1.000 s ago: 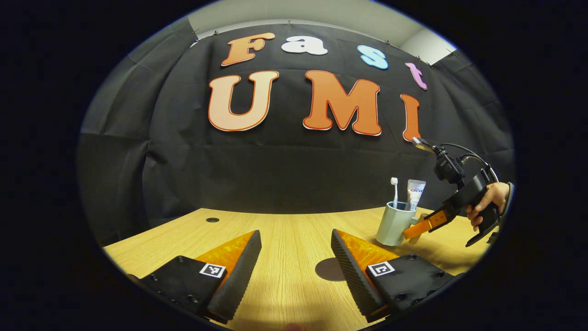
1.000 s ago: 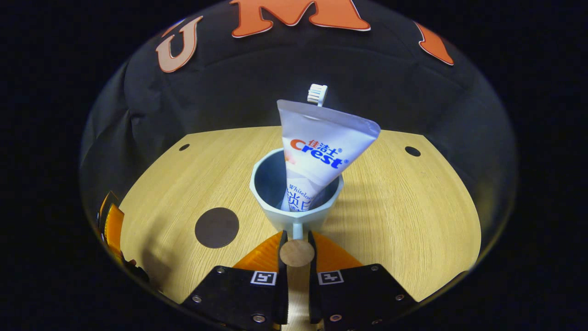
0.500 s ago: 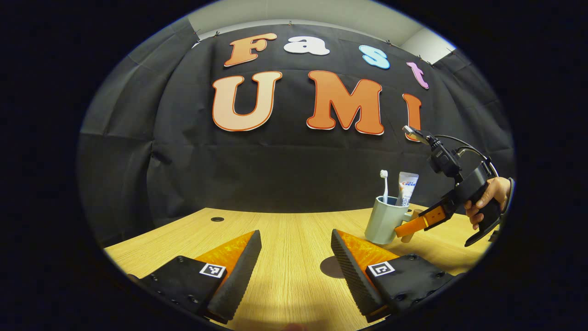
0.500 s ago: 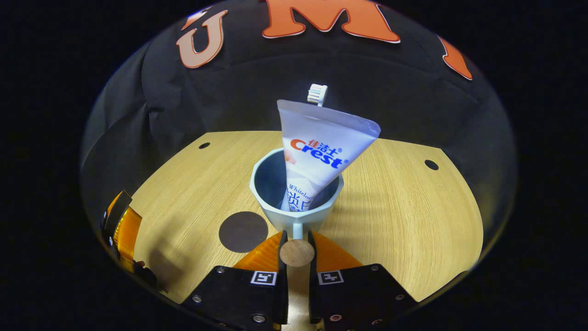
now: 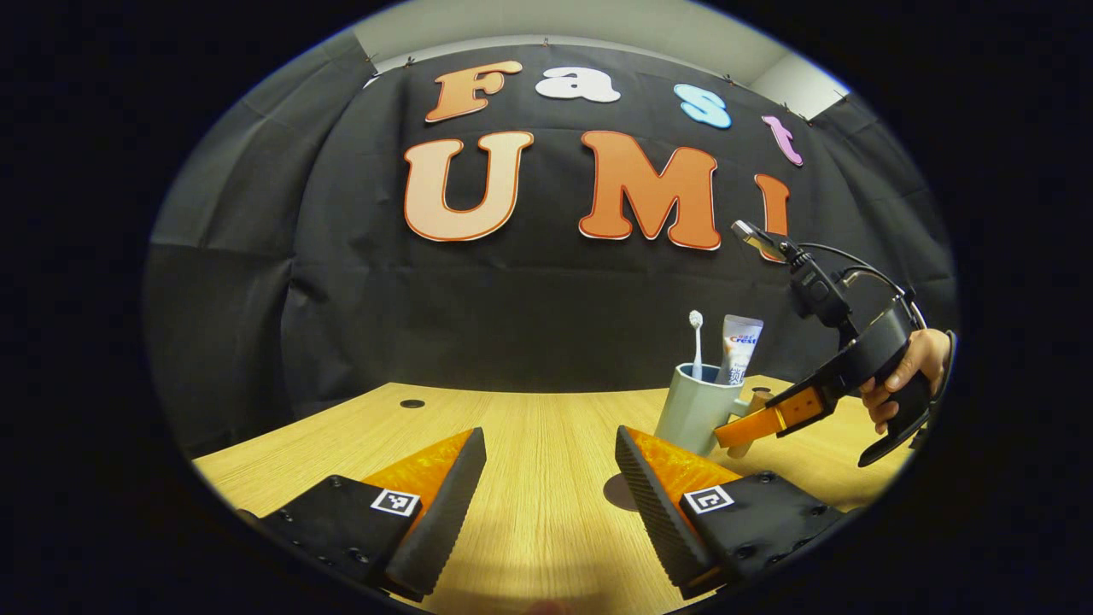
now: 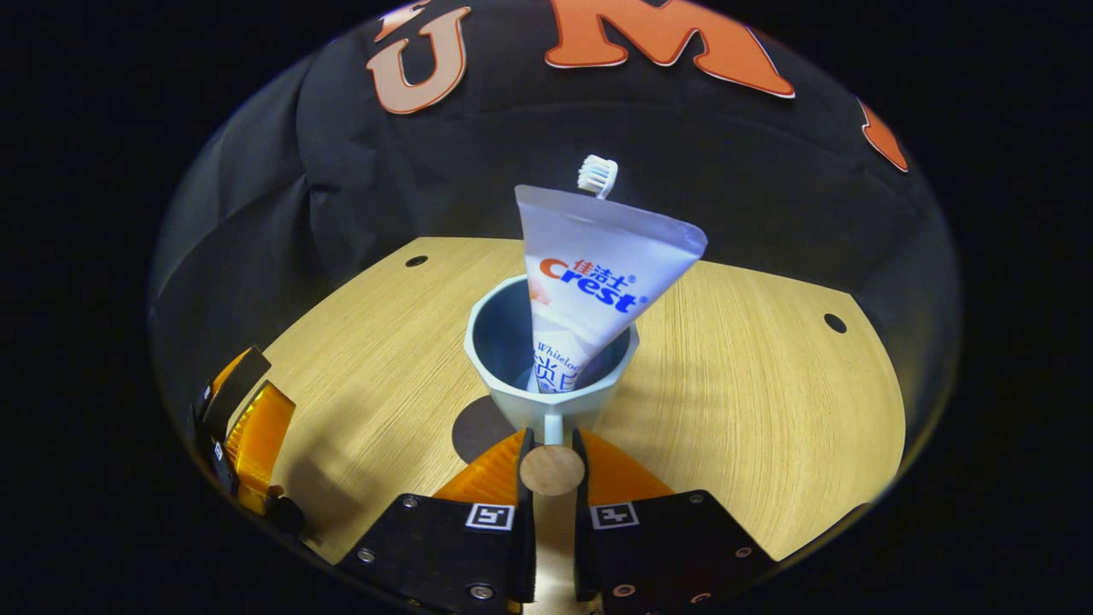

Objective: Put the toothbrush and toothpaste on the desktop into the cup, then pick up the cup and place it on the coaster on the desktop.

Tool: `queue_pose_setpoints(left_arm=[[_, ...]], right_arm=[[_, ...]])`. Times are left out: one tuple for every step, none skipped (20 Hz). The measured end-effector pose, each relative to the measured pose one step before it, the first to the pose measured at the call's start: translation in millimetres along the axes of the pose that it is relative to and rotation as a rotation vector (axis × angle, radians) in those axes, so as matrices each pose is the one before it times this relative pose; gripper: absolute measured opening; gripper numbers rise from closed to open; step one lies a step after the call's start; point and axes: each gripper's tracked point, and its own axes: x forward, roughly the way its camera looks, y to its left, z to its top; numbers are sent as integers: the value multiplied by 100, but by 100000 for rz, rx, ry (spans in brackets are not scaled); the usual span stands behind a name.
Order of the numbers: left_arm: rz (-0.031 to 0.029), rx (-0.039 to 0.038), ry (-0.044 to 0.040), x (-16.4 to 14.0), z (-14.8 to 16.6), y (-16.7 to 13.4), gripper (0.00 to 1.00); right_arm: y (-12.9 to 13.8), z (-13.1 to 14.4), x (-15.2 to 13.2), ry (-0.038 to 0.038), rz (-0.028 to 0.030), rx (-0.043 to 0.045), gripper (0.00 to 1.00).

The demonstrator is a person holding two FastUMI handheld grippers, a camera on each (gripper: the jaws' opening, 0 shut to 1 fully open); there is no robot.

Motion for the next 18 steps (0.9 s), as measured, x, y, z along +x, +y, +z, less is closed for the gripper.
queue_pose_setpoints(left_arm=[[193,17,137,-73,42,45,92],[234,-82,83,-21,-77,52,96],[123,-187,20,-63,-8,-15,96],[95,-133,41,6,-56,-13,96],[128,-176,192,-66,-23,24,96],[141,-26,344,-9,-67,-53,92],[322,-124,235,-29,-12,49,92],[135,-349,141,-76,-24,-2,96],[269,-260,169,-63,-15,-14,92],[122,-225,231,11,-88,-19,97],[243,-138,265,-29,-25,-15,97],[166,-236,148,-56,-40,38,97],[122,-267,257,-17,-32,-39,97],[18,-281,353,-72,-23,-57,97],[-379,-407,218,-121,5,-170,97],[-358,-481,79,-46,18,-155,93],[-328,-308,161,121,30,-138,96],[-82,-128,46,-42,-53,-17,96]], right_arm=[[-187,222,79,341,323,-833,18],[13,13,-63,317,364,-615,18],[-46,81,-72,407,581,-521,18],[-70,41,-115,239,579,-366,18],[-35,5,-74,565,604,-693,18],[-114,219,-66,430,442,-282,18],[-93,97,-48,643,383,-538,18],[-45,54,-25,767,268,-414,18],[-56,140,-13,757,225,-416,18],[78,148,55,884,189,-633,18],[54,166,120,592,121,-644,18],[19,121,89,334,246,-549,18],[-46,-13,87,516,457,-541,18],[45,-196,61,551,513,16,18],[14,-47,-47,870,396,265,18],[-59,-78,26,896,42,76,18],[-96,15,-20,877,-143,-359,18],[95,304,-181,-294,-23,-156,18]])
